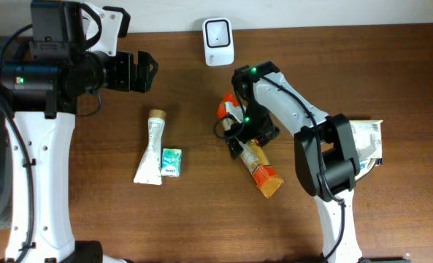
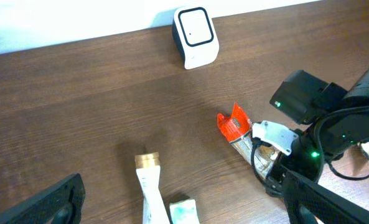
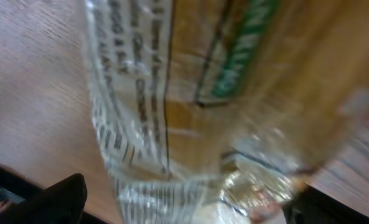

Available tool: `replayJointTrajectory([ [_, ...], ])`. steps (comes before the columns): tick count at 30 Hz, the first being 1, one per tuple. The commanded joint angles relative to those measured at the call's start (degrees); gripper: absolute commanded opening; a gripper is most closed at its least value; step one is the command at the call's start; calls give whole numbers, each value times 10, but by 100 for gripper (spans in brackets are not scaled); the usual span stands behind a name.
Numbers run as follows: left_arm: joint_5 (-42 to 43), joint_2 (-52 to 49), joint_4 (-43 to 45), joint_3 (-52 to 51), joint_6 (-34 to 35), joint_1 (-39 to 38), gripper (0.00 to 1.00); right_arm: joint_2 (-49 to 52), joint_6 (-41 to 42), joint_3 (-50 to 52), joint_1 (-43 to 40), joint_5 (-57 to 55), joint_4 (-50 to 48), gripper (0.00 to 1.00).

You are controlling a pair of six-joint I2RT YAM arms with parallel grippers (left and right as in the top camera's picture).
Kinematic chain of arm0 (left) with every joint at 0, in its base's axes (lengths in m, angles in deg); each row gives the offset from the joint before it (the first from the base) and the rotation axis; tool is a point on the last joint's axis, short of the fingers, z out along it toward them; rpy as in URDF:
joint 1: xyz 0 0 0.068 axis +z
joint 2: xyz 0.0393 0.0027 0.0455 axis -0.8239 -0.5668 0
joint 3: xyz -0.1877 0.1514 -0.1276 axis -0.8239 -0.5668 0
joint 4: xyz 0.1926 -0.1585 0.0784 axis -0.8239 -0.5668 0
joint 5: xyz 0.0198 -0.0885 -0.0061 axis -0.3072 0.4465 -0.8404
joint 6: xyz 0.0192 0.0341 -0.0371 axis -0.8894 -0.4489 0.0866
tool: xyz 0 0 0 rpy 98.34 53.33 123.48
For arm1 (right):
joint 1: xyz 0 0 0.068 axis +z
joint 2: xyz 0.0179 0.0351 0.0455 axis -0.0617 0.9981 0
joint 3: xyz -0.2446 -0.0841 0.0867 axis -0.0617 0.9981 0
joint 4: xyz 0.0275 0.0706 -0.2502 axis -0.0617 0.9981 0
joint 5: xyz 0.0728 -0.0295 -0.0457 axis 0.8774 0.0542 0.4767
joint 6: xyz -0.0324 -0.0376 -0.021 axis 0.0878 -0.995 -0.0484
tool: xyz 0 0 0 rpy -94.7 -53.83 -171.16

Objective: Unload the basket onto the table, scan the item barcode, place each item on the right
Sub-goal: 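Reach the right gripper to the spaghetti package and grasp it, then lift the spaghetti package and hold it over the scanner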

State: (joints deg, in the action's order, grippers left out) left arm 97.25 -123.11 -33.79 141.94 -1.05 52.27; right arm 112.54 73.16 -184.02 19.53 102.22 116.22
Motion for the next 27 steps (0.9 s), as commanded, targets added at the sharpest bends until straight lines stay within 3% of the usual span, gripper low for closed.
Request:
replayJointTrajectory([
  [1,2,3,1,1,-10,3,99,-11,-10,33,5,18,-31,89],
  [3,2,3,1,1,-9,3,99,-11,-9,53,4,7,-55,73],
  [4,2,3,1,1,-10,3,99,-11,-8,53,4,7,-59,56],
  [5,2,3,1,1,-10,3,99,-11,-8,53,4,7,-60,50],
  [7,2,3,1,1,-9,2,99,-11,-8,51,4,10,-59,50],
  [8,2,3,1,1,-9,3,99,-11,-8,51,4,19,-59,42],
  [11,2,3,1,1,-10,3,99,-11,-8,43,-4,62,-50,4],
  [14,2,3,1,1,-10,3,99,-28,-69,-3,-29,153,9,4],
  [19,2,3,1,1,-9,3,99,-120,-327,-67,-106,473,154,4],
  [24,2,3,1,1,-9,3,99,-195,-328,-69,-195,697,154,4],
  [27,2,3,1,1,-9,3,99,-199,-330,-77,-213,735,129,4],
])
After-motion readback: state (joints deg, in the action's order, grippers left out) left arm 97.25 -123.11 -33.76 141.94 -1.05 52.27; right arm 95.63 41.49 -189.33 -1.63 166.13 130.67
